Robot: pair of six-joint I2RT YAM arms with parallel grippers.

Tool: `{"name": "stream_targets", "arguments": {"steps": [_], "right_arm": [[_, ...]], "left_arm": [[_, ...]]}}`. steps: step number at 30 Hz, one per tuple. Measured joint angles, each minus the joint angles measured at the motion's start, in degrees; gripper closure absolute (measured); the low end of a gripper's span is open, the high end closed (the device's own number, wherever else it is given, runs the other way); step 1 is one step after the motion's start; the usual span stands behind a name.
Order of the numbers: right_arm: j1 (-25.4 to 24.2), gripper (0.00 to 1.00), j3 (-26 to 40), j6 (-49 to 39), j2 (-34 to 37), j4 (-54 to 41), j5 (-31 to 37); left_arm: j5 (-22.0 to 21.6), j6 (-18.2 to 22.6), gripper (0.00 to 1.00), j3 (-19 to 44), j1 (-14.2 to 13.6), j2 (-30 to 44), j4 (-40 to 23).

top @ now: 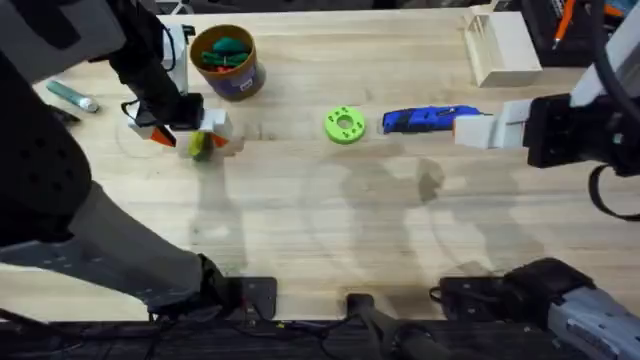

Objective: Pick up the gripper from the table and insert it into the empty holder that is missing its gripper. Then pick up a screw, insert it into the mounting hole, and use the screwdriver to tighten it. Finally, clean up the table by picking up the vegetable and placing it into the bucket.

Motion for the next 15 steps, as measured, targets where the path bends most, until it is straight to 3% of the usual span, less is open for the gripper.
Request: {"name": "stream_targets", "arguments": {"steps": [12,15], "right_arm": [[0.0,0.011,0.0,0.0,0.0,0.0,0.0],[0.0,0.011,0.0,0.0,0.0,0.0,0.0]], "left_arm": [[-0.8,1.7,0.019,0.1,0.3,2.9,0.2],[-0.8,1.7,0.277,0.1,0.3,2.9,0.2]]}}
